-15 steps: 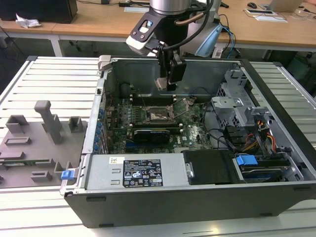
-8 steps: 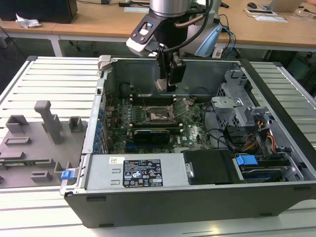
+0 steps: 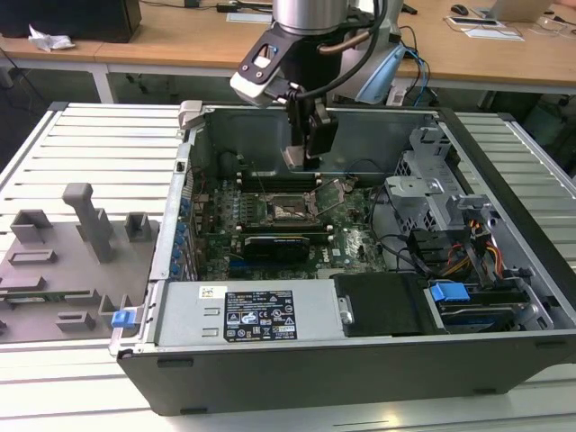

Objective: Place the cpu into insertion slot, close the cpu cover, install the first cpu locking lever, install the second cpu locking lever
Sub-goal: 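Place the cpu into insertion slot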

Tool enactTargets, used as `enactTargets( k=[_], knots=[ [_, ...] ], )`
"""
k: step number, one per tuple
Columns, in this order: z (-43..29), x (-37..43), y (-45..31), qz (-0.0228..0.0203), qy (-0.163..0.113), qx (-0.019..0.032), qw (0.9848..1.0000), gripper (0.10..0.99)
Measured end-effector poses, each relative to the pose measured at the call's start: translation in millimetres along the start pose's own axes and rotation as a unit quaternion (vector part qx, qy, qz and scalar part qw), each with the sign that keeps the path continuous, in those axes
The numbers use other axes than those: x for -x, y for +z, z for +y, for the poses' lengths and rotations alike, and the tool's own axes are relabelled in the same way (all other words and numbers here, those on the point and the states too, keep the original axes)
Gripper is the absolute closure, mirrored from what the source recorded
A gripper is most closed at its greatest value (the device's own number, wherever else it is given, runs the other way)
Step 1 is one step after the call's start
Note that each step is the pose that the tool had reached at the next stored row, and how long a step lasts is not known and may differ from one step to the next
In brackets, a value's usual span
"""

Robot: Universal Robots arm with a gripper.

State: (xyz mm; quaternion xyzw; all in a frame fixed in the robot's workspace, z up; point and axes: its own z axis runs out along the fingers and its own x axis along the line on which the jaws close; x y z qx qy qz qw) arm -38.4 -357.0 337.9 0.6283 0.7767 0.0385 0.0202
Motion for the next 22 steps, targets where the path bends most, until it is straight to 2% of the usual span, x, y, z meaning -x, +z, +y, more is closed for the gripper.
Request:
enactTargets(
  k=[7,11,13,22],
  knots=[
    [-0.7,-0.5,8.8,-0.0022,0.035,-0.0049,0.9994,0.545],
    [-0.9,-0.4,11.9,-0.0021,0.040,-0.0077,0.9992,0.545],
    [-1.2,-0.4,14.4,-0.0017,0.041,-0.0107,0.9991,0.545],
    [-1.5,-0.3,18.7,-0.0008,0.043,-0.0160,0.9989,0.545]
  ],
)
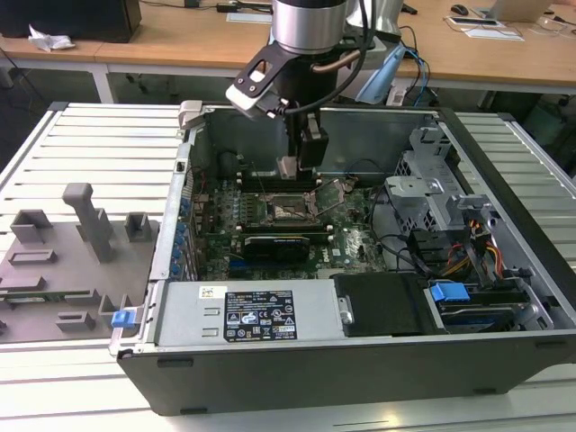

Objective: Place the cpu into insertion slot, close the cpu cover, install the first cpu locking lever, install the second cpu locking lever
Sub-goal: 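Place the cpu into insertion slot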

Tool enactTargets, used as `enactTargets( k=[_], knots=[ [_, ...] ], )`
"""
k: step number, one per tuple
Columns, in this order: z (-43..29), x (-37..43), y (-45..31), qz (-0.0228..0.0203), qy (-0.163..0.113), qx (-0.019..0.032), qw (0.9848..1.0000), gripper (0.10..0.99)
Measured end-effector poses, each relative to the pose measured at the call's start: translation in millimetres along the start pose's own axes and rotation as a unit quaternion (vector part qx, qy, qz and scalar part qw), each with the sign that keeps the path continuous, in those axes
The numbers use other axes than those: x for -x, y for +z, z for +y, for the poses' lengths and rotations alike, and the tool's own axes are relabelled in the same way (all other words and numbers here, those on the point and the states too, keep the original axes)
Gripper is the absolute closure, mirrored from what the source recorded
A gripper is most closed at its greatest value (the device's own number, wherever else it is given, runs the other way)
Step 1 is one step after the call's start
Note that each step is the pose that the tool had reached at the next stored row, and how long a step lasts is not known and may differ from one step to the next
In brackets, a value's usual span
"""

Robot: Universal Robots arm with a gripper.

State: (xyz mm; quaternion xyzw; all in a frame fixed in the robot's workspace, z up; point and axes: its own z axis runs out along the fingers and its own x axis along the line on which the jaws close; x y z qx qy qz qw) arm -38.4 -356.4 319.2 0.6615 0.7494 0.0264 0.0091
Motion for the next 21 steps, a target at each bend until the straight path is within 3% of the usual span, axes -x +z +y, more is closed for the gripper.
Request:
enactTargets(
  k=[4,21],
  knots=[
    [-0.1,0.1,2.2,0.0003,0.001,-0.0034,1.0000,0.545],
    [-0.5,0.2,9.1,0.0009,0.005,-0.0094,0.9999,0.545]
  ],
)
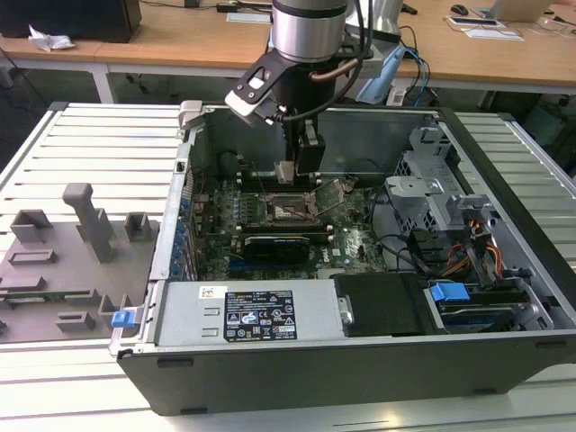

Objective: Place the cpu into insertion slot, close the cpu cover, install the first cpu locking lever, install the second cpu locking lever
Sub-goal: 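Place the cpu into insertion slot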

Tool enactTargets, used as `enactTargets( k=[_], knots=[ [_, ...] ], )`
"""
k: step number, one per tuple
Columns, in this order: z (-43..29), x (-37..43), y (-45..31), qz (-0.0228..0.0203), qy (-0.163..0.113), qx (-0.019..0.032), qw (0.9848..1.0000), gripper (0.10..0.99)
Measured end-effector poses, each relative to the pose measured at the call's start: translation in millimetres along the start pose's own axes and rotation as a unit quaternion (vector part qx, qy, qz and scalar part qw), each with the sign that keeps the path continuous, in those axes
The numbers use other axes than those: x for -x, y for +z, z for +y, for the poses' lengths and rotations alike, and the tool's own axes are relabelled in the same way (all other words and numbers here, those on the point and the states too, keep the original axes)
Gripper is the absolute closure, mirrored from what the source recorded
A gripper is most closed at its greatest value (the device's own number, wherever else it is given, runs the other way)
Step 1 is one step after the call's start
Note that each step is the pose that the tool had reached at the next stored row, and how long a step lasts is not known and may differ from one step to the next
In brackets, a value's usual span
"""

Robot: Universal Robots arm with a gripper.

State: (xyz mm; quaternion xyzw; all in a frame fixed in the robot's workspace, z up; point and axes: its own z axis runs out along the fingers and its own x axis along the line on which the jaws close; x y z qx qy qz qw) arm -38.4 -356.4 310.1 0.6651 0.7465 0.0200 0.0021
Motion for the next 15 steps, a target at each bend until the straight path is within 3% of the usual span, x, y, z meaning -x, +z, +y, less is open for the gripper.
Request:
enactTargets(
  k=[15],
  knots=[
    [-0.2,0.1,6.1,0.0005,0.003,-0.0050,1.0000,0.545]
  ],
)
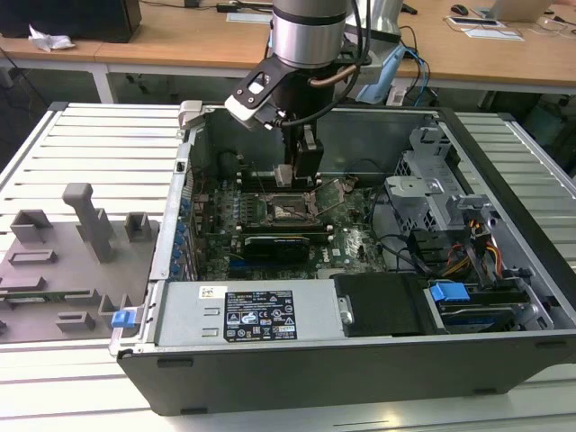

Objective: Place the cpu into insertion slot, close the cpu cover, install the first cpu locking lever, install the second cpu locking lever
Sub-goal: 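Place the cpu into insertion slot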

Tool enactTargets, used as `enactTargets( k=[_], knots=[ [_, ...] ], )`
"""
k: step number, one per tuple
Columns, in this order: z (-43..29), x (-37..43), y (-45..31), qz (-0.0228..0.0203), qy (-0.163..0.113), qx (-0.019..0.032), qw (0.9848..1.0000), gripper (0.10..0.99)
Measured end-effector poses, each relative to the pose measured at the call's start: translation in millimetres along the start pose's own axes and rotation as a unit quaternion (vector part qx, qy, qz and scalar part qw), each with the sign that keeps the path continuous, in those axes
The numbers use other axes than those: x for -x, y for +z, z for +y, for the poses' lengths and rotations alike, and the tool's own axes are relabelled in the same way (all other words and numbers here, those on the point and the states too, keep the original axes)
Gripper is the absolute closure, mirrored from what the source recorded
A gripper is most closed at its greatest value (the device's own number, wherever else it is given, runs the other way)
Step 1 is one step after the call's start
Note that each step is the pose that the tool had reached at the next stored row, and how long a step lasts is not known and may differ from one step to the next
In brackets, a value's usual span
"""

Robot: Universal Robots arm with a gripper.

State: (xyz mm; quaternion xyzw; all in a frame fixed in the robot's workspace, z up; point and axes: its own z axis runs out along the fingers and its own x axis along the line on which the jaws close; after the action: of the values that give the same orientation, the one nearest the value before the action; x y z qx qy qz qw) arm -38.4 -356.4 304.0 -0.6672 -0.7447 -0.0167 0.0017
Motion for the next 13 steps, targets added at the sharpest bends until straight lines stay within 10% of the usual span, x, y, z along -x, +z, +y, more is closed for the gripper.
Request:
enactTargets(
  k=[13],
  knots=[
    [-0.2,0.1,8.8,0.0010,0.004,-0.0113,0.9999,0.545]
  ],
)
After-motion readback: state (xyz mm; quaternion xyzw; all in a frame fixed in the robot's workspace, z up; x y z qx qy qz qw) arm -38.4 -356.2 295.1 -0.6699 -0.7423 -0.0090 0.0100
